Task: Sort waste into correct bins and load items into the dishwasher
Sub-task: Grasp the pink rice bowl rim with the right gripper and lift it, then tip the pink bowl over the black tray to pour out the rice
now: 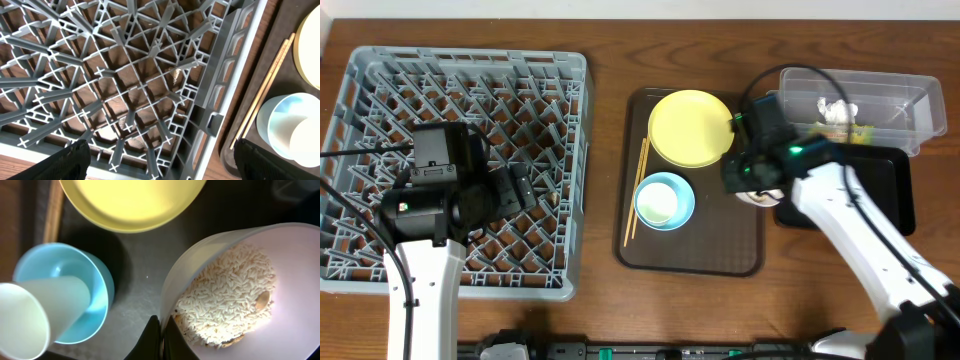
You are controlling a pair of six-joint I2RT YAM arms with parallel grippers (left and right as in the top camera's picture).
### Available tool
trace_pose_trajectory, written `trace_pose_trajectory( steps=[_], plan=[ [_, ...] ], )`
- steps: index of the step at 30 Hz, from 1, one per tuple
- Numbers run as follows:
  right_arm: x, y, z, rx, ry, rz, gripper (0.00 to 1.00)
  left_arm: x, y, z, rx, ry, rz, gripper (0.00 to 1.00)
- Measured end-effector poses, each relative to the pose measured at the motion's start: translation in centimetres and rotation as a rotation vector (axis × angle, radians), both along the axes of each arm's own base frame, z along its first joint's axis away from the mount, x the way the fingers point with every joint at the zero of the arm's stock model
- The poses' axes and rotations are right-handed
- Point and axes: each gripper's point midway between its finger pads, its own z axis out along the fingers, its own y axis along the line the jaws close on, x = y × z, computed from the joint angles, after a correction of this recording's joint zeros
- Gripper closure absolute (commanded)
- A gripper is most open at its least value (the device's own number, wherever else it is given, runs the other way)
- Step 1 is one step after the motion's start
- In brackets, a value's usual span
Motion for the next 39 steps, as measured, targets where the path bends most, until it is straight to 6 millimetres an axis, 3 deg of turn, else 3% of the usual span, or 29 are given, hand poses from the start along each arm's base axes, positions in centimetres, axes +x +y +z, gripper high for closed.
trace_pose_trajectory(
  steps=[4, 16, 34, 39],
  plan=[
    [0.7, -2.1, 1.3, 0.087, -0.01, -0.063, 0.99, 0.0, 0.0, 0.0, 0.0, 0.0, 0.0, 0.07],
    [2.4, -8.4, 2.4, 0.295, -0.01, -0.209, 0.99, 0.0, 0.0, 0.0, 0.0, 0.0, 0.0, 0.07],
    [2.9, -9.3, -2.2, 0.54, 0.141, -0.168, 0.99, -0.1, 0.0, 0.0, 0.0, 0.003, 0.0, 0.07],
    [3.1, -10.1, -2.5, 0.584, 0.132, -0.163, 0.99, -0.1, 0.0, 0.0, -0.001, 0.003, 0.0, 0.07]
  ],
)
